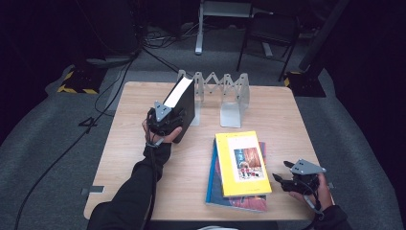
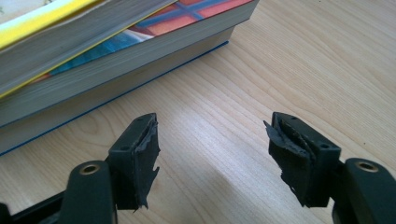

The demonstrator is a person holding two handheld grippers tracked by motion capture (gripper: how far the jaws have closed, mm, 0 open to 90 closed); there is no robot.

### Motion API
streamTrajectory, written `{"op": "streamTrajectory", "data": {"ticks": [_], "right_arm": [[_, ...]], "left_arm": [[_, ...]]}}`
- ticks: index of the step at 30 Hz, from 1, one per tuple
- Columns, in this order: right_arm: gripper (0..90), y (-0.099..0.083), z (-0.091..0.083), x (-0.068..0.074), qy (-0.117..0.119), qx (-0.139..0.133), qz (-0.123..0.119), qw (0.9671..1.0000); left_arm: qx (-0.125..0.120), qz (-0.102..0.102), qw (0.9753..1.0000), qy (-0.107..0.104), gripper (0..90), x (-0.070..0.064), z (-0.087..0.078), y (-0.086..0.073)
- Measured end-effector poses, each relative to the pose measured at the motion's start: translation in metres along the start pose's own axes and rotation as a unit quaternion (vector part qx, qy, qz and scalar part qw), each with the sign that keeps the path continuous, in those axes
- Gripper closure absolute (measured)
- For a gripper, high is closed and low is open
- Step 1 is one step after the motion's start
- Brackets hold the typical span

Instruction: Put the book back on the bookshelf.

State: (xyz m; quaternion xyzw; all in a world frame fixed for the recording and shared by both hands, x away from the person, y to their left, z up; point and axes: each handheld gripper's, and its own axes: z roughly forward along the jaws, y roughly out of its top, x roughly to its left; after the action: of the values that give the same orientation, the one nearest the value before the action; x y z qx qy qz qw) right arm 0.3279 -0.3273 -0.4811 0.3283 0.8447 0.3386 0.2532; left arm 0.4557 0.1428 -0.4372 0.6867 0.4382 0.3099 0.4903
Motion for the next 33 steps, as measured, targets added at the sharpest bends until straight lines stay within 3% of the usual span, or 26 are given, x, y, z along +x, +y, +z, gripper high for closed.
{"op": "streamTrajectory", "data": {"ticks": [2, 6, 10, 12, 13, 14, 17, 23, 27, 28, 33], "right_arm": [[33.7, -0.001, 0.0, -0.001, 0.001, 0.001, 0.003, 1.0], [33.7, 0.0, 0.0, 0.001, 0.002, 0.006, -0.002, 1.0], [33.6, 0.0, 0.0, 0.001, 0.0, 0.005, -0.005, 1.0], [33.7, 0.0, 0.0, 0.001, 0.0, 0.004, -0.004, 1.0], [33.6, 0.0, 0.0, 0.001, 0.001, 0.003, -0.004, 1.0], [33.6, 0.0, 0.0, 0.001, 0.001, 0.003, -0.004, 1.0], [33.6, -0.001, 0.0, 0.001, -0.001, 0.004, -0.004, 1.0], [33.6, 0.0, 0.001, 0.001, -0.001, 0.003, -0.006, 1.0], [33.6, 0.0, 0.002, 0.003, 0.0, 0.005, -0.008, 1.0], [33.7, 0.0, 0.002, 0.002, 0.0, 0.005, -0.006, 1.0], [33.7, -0.001, 0.004, 0.002, 0.002, 0.009, -0.008, 0.9999]], "left_arm": [[0.017, 0.009, 0.9998, -0.002, 34.6, 0.002, 0.0, -0.007], [0.042, 0.002, 0.9991, -0.01, 33.7, 0.003, -0.001, -0.02], [0.083, 0.003, 0.9965, -0.01, 35.7, -0.001, 0.002, -0.038], [0.093, 0.001, 0.9956, -0.008, 41.0, -0.002, 0.004, -0.042], [0.1, -0.012, 0.9949, -0.011, 43.5, -0.004, 0.007, -0.046], [0.105, -0.007, 0.9945, -0.002, 45.9, -0.007, 0.009, -0.048], [0.102, -0.007, 0.9947, 0.01, 49.6, -0.01, 0.011, -0.05], [0.09, -0.034, 0.9942, 0.05, 52.1, -0.024, 0.019, -0.05], [0.084, -0.049, 0.9925, 0.073, 52.4, -0.032, 0.027, -0.048], [0.088, -0.055, 0.991, 0.084, 52.4, -0.035, 0.032, -0.045], [0.09, -0.071, 0.9889, 0.095, 52.2, -0.036, 0.042, -0.039]]}}
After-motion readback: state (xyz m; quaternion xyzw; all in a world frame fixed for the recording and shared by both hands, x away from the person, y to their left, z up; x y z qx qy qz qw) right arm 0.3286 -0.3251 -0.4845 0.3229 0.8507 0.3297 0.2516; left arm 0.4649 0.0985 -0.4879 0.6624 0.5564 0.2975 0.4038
